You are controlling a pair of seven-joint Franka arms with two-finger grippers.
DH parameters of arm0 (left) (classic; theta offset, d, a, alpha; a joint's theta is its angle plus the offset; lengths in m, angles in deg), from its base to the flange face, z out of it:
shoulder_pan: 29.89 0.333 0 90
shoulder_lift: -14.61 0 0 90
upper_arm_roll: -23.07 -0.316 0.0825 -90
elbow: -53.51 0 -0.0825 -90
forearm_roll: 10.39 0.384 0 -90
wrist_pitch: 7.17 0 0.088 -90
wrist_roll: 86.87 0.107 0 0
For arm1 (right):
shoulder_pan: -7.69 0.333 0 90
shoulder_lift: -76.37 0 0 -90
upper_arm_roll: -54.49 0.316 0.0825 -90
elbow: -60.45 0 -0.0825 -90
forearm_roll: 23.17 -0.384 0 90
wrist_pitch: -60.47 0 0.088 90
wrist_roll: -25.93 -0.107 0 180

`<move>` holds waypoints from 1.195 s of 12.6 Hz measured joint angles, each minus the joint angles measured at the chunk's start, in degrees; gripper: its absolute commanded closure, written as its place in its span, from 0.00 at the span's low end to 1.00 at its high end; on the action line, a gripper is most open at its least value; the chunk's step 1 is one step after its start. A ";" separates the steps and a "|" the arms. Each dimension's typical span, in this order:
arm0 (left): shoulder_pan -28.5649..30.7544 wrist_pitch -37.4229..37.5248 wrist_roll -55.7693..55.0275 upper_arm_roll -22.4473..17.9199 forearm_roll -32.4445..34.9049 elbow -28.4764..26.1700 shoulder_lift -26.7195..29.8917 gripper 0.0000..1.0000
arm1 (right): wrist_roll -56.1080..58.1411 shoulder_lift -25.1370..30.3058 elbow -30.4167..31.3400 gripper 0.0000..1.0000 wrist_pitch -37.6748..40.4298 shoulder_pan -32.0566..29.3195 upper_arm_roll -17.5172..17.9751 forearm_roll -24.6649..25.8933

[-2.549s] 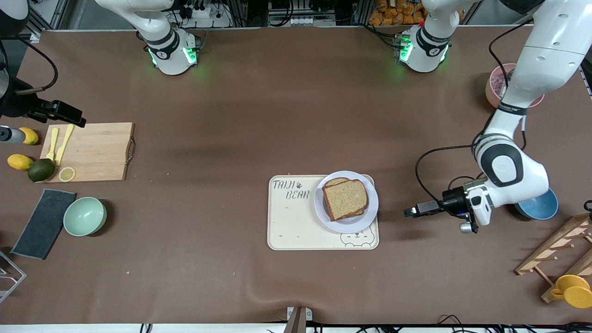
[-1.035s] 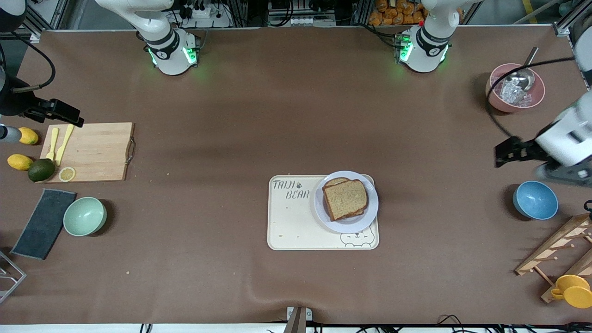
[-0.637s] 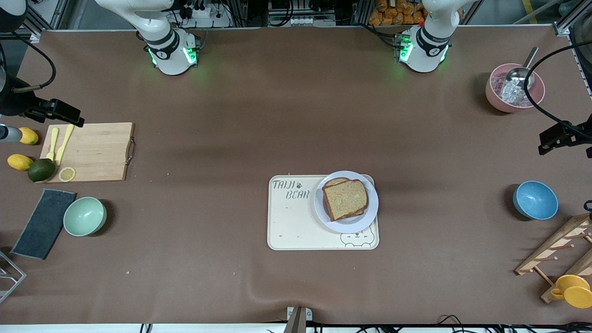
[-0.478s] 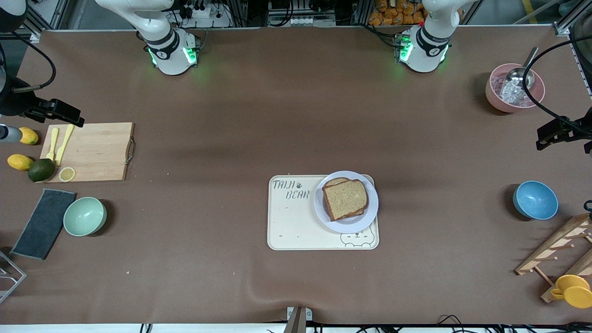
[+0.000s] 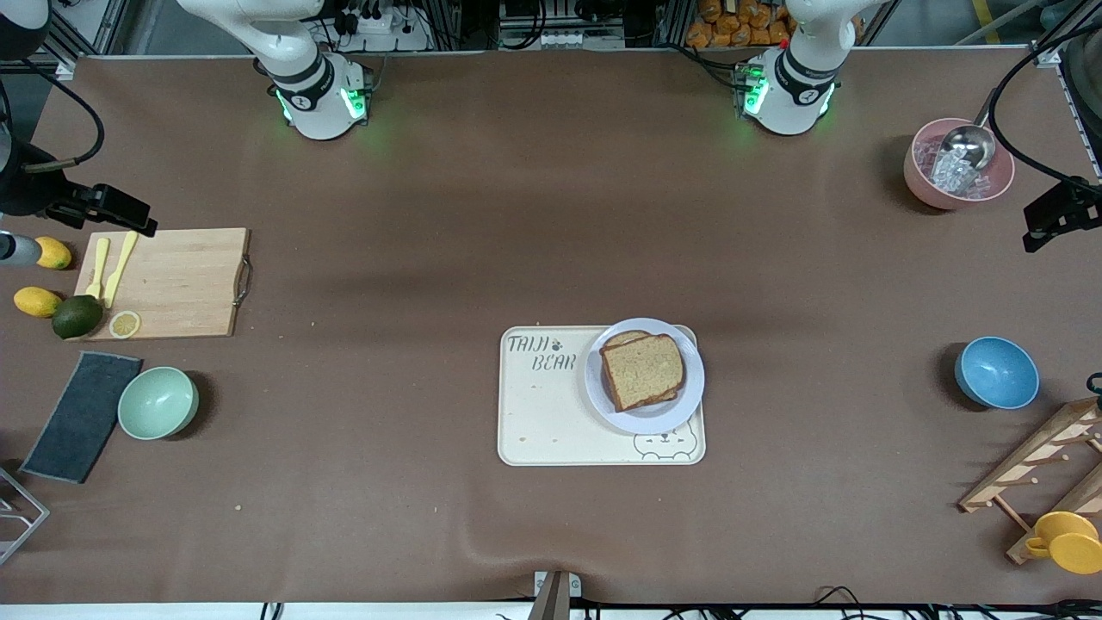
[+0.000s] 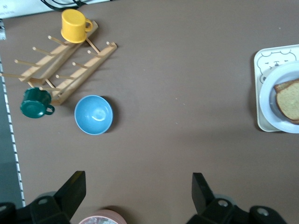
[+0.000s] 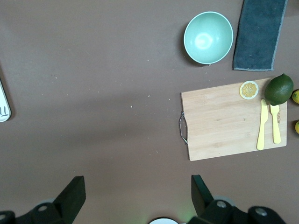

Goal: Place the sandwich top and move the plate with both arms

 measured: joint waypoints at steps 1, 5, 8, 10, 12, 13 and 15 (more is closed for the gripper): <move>-2.32 0.17 -0.65 -2.26 -0.75 -0.60 0.38 0.00 | 0.00 0.00 0.00 0.00 0.00 0.00 0.00 0.00; -13.37 0.17 -6.52 -11.42 -1.76 -3.96 3.14 0.00 | 0.00 0.00 0.00 0.00 0.00 0.00 0.00 0.00; -18.24 0.01 -7.93 -15.97 -1.78 -4.51 3.57 0.00 | 0.00 0.00 0.00 0.00 0.02 0.00 0.00 0.00; -19.48 -0.13 -7.93 -17.64 -1.87 -4.73 3.57 0.00 | 0.00 0.00 0.00 0.00 0.03 0.00 0.00 0.00; -19.70 -0.21 -7.94 -17.96 -1.89 -5.63 3.86 0.00 | 0.00 0.00 0.00 0.00 0.07 0.00 -0.01 0.00; -20.05 -0.49 -7.94 -18.49 -1.89 -6.34 4.12 0.00 | 0.00 0.00 0.01 0.00 0.09 0.00 -0.02 0.00; -22.99 -0.95 -7.94 -21.94 -1.95 -7.04 4.39 0.00 | 0.00 0.00 0.01 0.00 0.10 0.00 -0.04 0.00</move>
